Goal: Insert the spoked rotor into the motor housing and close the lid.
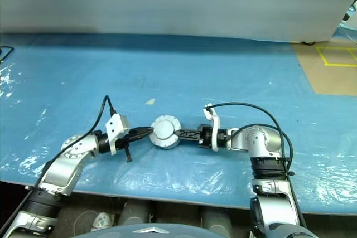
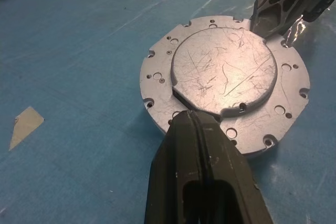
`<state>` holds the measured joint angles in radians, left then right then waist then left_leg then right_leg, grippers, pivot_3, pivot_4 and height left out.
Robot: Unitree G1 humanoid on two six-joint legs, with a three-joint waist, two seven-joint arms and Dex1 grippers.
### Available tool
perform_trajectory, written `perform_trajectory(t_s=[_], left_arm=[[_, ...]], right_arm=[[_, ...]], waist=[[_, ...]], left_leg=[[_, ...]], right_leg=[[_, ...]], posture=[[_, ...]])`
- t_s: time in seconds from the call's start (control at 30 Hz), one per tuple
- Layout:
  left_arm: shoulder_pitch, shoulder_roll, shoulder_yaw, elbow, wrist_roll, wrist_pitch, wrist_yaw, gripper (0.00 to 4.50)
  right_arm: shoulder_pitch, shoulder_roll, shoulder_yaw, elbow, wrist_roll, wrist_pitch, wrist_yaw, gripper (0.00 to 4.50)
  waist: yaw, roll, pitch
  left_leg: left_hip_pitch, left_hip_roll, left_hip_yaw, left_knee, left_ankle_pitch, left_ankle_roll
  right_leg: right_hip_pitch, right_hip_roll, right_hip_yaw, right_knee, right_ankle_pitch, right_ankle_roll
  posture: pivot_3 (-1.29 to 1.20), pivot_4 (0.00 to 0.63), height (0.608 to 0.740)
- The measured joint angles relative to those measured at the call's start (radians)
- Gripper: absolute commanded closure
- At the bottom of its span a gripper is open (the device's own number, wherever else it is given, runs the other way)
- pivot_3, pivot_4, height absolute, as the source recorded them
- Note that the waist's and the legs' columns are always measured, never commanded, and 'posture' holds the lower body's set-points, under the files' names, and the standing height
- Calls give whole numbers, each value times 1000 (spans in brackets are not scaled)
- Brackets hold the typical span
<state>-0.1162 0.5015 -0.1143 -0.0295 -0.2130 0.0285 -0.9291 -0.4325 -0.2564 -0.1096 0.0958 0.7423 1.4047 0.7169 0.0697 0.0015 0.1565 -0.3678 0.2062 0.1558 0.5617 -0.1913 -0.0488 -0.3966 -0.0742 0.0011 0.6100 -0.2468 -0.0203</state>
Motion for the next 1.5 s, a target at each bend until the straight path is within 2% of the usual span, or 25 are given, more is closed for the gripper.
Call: perform_trajectory(t_s=[0.1, 0.2, 0.37, 0.5, 0.67, 0.77, 1.1, 1.5], left_arm=[[2, -46, 29, 8, -34, 28, 30, 4500], [-22, -130, 95, 18, -130, 90, 105, 4500], [-73, -170, 240, 19, -269, 163, 182, 4500], [-78, -196, 307, 21, -361, 223, 215, 4500], [-60, -232, 319, 12, -442, 293, 217, 4500], [-37, -264, 312, -11, -490, 338, 217, 3581], [-34, -343, 310, -65, -625, 448, 275, 95], [-53, -353, 327, -62, -687, 532, 359, 38]], right_arm=[[0, 3, 2, 0, 0, -11, -1, 3293], [1, 20, 17, 0, 4, -13, 0, 3293], [1, 49, -12, 10, 12, -12, -19, 3294], [-26, 129, -139, 72, 49, -2, -82, 3294], [-106, 204, -311, 111, 121, -24, -165, 3294], [-121, 222, -353, 113, 147, -35, -198, 3294], [-117, 268, -362, 113, 188, -43, -252, 3294], [-95, 252, -334, 90, 245, -32, -250, 3294]], waist=[[0, 0, 0], [-1, -1, 1], [-3, -1, 1], [-1, -2, 2], [0, -2, 2], [1, -2, 2], [0, -2, 2], [1, -2, 2]], left_leg=[[0, 0, 0, 0, 0, 0], [-2, 1, 0, 0, 0, 0], [-5, 0, 0, 0, 0, 0], [-9, 0, 0, 0, 0, 0], [-10, 0, -1, 0, 0, 0], [-11, 1, -1, -1, 0, 0], [-11, 0, -2, 0, 0, -1], [-12, 0, -4, 0, 0, -1]], right_leg=[[0, 0, 0, 0, 0, 0], [-3, 1, 0, 1, 0, 0], [-5, 2, 0, 0, 0, 0], [-9, 1, -1, 0, 0, 0], [-9, 1, -2, 0, 1, 0], [-9, 1, -3, 0, 2, 3], [-9, 1, -4, 0, 3, 4], [-9, 1, -5, 0, 3, 5]], posture=[[0, 150, 740], [0, 150, 740], [0, 150, 740], [0, 150, 740], [0, 150, 740], [0, 150, 740], [0, 150, 740], [0, 150, 740]])
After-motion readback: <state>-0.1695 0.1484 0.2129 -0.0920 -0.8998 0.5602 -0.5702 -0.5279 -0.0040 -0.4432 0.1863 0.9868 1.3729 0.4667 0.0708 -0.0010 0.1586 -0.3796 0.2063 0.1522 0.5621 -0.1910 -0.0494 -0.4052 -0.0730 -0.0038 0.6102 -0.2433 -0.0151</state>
